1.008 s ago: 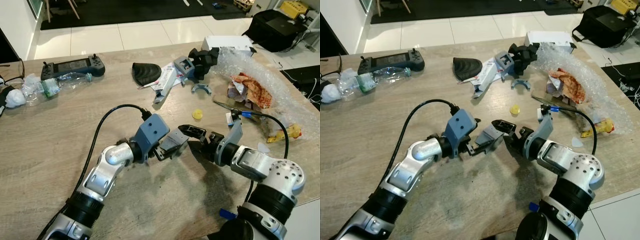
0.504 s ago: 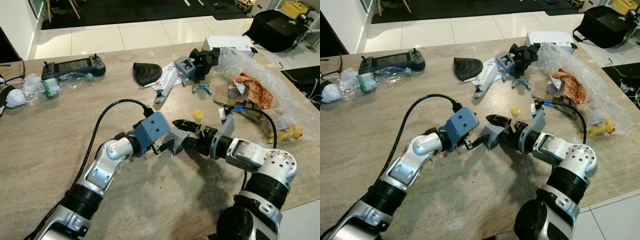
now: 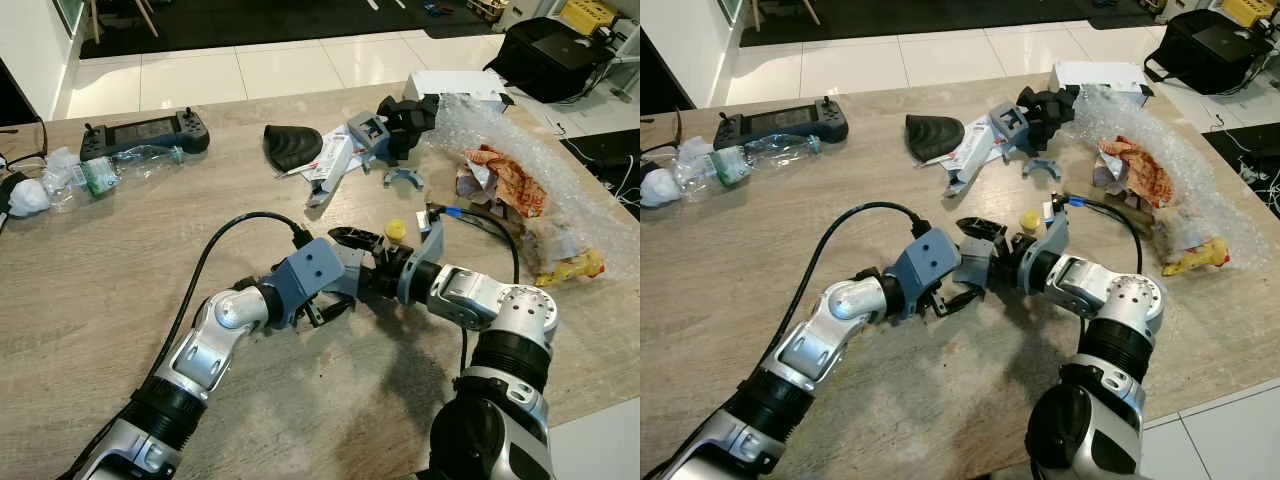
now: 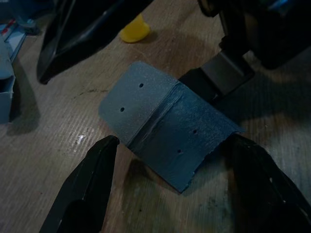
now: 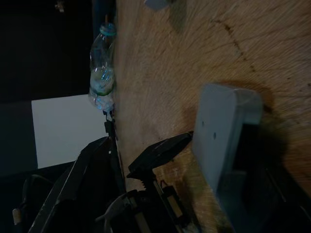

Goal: Picking trash to rubbish bin

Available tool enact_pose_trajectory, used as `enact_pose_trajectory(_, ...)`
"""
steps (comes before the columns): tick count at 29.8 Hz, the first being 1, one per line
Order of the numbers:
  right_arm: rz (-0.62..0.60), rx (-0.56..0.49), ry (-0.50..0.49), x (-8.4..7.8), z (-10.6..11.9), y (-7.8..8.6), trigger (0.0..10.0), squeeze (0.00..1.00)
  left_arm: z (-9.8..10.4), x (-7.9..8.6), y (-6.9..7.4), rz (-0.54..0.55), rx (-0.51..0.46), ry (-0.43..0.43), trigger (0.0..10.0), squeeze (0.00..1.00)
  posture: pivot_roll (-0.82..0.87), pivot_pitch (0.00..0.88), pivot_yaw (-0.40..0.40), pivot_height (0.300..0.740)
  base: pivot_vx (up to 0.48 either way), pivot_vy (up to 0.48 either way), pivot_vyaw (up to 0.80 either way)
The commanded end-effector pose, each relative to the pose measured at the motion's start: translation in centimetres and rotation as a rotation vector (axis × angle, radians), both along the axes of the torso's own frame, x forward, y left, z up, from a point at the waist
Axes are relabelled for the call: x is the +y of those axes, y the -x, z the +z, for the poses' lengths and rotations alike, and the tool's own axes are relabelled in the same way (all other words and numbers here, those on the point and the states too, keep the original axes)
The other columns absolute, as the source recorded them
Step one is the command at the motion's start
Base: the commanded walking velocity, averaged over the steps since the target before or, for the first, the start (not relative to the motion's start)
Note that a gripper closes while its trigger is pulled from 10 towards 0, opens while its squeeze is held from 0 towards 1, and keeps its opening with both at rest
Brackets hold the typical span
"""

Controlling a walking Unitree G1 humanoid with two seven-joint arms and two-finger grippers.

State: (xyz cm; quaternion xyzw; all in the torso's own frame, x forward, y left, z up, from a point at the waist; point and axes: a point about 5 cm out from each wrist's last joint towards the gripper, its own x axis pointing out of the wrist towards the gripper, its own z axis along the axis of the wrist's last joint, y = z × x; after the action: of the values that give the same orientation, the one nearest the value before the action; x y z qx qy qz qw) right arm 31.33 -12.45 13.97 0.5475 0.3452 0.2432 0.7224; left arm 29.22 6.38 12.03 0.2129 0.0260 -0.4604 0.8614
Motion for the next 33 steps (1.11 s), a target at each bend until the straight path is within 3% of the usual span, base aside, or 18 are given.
enact_pose_trajectory(1,0.072,-0.007,-0.056,2.7,0.3,0.1,7.1,0.00,-0.5,-0.3,0.5,-0.016,0.033,0.007,10.0,0.00,-0.06,0.122,-0.020,0.740,0.000,0.000,0.00)
enact_pose_trajectory(2,0.076,-0.006,-0.055,2.7,0.2,0.1,7.1,0.00,-0.4,-0.3,0.5,-0.015,0.034,0.011,10.0,0.00,-0.06,0.122,-0.020,0.740,0.000,0.000,0.00)
enact_pose_trajectory(3,0.080,-0.004,-0.051,2.8,0.1,0.2,2.4,0.00,-0.4,-0.3,0.5,-0.016,0.034,0.013,10.0,0.00,-0.06,0.121,-0.020,0.740,0.000,0.000,0.00)
enact_pose_trajectory(4,0.080,-0.004,-0.051,2.8,0.1,0.2,2.4,0.00,-0.4,-0.3,0.5,-0.016,0.034,0.013,10.0,0.00,-0.06,0.121,-0.020,0.740,0.000,0.000,0.00)
enact_pose_trajectory(5,0.082,0.000,-0.047,2.8,-0.1,0.2,0.0,0.00,-0.4,-0.4,0.5,-0.016,0.034,0.016,10.0,0.00,-0.06,0.122,-0.020,0.740,0.000,0.000,0.00)
enact_pose_trajectory(22,0.068,0.028,-0.050,2.3,-0.9,0.4,0.0,0.00,0.3,0.1,-0.2,0.029,0.008,0.042,10.0,0.00,-0.06,0.110,-0.021,0.740,0.000,0.000,0.00)
enact_pose_trajectory(32,0.068,0.007,-0.045,1.3,-0.5,0.9,0.0,0.00,0.8,1.1,-1.2,0.111,-0.025,0.062,10.0,0.00,-0.06,0.105,-0.021,0.740,0.000,0.000,0.00)
enact_pose_trajectory(33,0.074,-0.017,-0.029,1.1,0.0,1.2,0.0,0.00,0.9,1.9,-1.6,0.144,-0.027,0.072,10.0,0.00,-0.06,0.105,-0.020,0.740,0.000,0.000,0.00)
